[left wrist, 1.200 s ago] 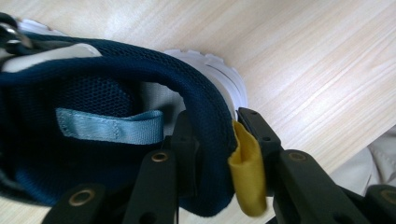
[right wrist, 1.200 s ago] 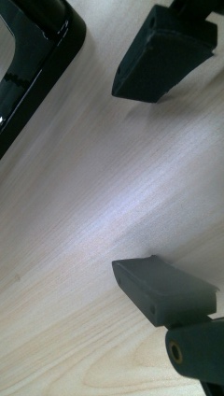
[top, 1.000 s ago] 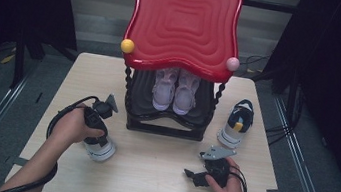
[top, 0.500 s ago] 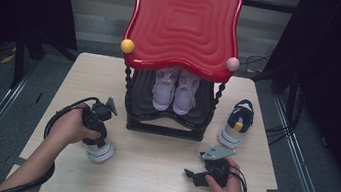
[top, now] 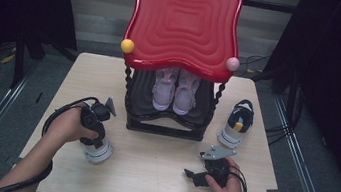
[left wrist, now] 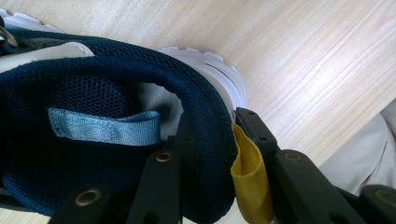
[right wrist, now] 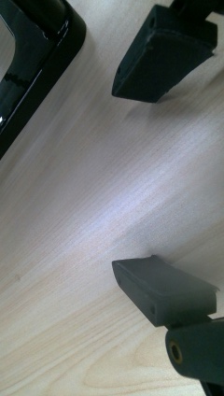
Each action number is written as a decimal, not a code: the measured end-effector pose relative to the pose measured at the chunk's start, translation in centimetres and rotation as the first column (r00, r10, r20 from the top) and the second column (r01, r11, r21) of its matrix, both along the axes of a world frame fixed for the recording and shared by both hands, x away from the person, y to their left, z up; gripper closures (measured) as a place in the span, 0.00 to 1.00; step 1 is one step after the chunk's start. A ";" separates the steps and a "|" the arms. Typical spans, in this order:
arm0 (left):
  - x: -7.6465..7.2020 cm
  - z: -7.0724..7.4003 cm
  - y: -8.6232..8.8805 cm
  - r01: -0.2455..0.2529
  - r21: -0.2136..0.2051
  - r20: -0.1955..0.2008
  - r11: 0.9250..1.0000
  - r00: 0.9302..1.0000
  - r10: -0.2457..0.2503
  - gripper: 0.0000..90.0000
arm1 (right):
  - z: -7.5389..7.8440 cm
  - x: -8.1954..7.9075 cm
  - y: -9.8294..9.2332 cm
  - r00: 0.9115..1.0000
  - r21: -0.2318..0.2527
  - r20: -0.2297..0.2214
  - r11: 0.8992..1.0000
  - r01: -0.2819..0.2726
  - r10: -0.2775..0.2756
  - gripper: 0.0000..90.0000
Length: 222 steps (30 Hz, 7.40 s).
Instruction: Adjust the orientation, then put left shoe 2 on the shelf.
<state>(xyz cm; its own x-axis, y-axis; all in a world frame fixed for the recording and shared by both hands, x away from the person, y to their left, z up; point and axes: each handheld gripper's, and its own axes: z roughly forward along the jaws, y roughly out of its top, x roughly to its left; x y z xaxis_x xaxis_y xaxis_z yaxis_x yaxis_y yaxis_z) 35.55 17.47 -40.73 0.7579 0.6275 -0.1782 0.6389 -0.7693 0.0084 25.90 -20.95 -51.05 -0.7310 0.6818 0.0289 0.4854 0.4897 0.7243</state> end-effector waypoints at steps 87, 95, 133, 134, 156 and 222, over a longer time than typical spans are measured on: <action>-1.0 8.2 -0.3 0.251 0.024 0.010 0.968 0.968 -0.251 0.82 | 0.0 0.0 0.0 1.000 0.002 0.002 1.000 -0.002 0.002 0.15; -1.3 10.9 -0.9 0.269 -0.005 -0.001 0.963 0.963 -0.269 0.82 | 0.0 0.0 0.0 1.000 0.000 0.000 1.000 -0.001 0.001 0.15; -0.6 21.3 -2.7 0.292 -0.026 0.039 0.956 0.956 -0.291 0.82 | 0.0 0.0 0.0 1.000 -0.003 0.001 1.000 -0.003 0.003 0.15; -0.5 21.6 -2.7 0.298 -0.020 0.040 0.954 0.954 -0.298 0.82 | 0.0 0.0 0.0 1.000 -0.003 0.001 1.000 -0.003 0.003 0.15; 0.1 26.2 -4.2 0.311 -0.015 0.081 0.950 0.948 -0.308 0.82 | 0.0 0.0 0.0 1.000 -0.001 -0.002 1.000 -0.001 0.001 0.15; 1.8 36.6 -12.2 0.366 0.140 0.374 0.920 0.841 -0.391 0.82 | 0.0 0.0 0.0 1.000 0.000 -0.003 1.000 0.000 0.000 0.15</action>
<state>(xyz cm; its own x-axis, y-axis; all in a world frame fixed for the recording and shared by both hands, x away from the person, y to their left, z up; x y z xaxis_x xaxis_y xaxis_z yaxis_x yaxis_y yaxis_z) 37.38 5.28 -4.14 0.9380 0.2778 0.2075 0.2528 -0.9575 0.1392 25.91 -20.94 -51.04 -0.7308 0.6819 0.0313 0.4877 0.4895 0.7229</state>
